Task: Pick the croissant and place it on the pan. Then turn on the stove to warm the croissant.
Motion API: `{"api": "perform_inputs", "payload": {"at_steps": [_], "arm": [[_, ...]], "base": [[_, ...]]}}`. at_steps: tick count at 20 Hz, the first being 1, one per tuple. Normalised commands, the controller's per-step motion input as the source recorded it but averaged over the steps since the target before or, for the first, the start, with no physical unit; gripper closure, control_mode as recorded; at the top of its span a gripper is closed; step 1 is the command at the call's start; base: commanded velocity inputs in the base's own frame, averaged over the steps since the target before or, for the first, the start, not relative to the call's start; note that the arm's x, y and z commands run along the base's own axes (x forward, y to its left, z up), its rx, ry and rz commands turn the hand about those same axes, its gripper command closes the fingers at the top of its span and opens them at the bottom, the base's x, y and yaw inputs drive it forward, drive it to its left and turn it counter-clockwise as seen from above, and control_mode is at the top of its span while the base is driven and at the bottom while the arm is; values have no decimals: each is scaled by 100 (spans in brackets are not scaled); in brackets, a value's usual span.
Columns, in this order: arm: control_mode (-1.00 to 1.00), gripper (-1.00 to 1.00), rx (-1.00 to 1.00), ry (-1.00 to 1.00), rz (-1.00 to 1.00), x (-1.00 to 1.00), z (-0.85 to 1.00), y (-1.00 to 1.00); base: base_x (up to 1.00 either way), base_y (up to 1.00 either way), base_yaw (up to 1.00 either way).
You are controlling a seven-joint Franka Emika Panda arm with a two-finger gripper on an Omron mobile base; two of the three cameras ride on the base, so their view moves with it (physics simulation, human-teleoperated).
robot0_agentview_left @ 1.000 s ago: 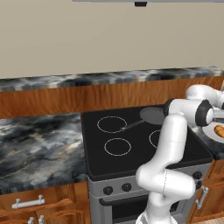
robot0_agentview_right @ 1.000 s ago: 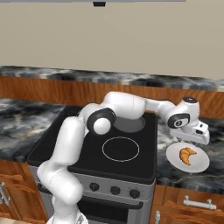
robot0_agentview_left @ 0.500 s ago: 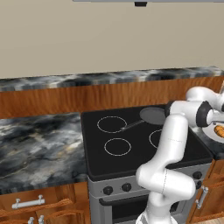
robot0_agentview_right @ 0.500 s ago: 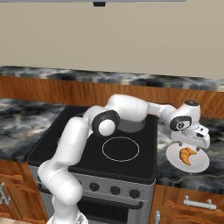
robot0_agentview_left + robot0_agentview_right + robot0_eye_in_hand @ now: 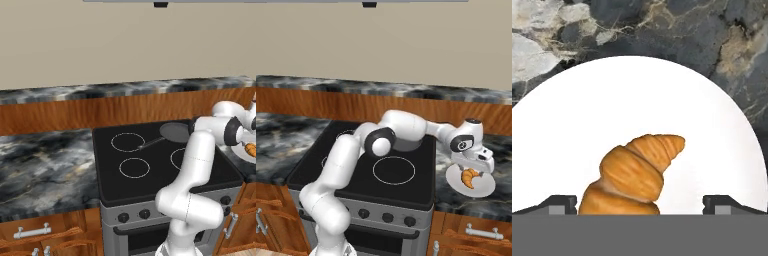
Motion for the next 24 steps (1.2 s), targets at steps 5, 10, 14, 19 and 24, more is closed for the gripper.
{"api": "perform_inputs", "payload": {"at_steps": [5,10,14,19,24], "arm": [[-100,-100,0,6,-3,0,-21,2],[-100,-100,0,6,-3,0,-21,11],[-100,-100,0,10,-2,0,-29,2],[-100,100,0,10,0,0,-32,0],[-100,100,3,3,0,-1,-30,-7]], "base": [[0,0,0],[0,0,0],[0,0,0],[0,0,0],[0,0,0]]}}
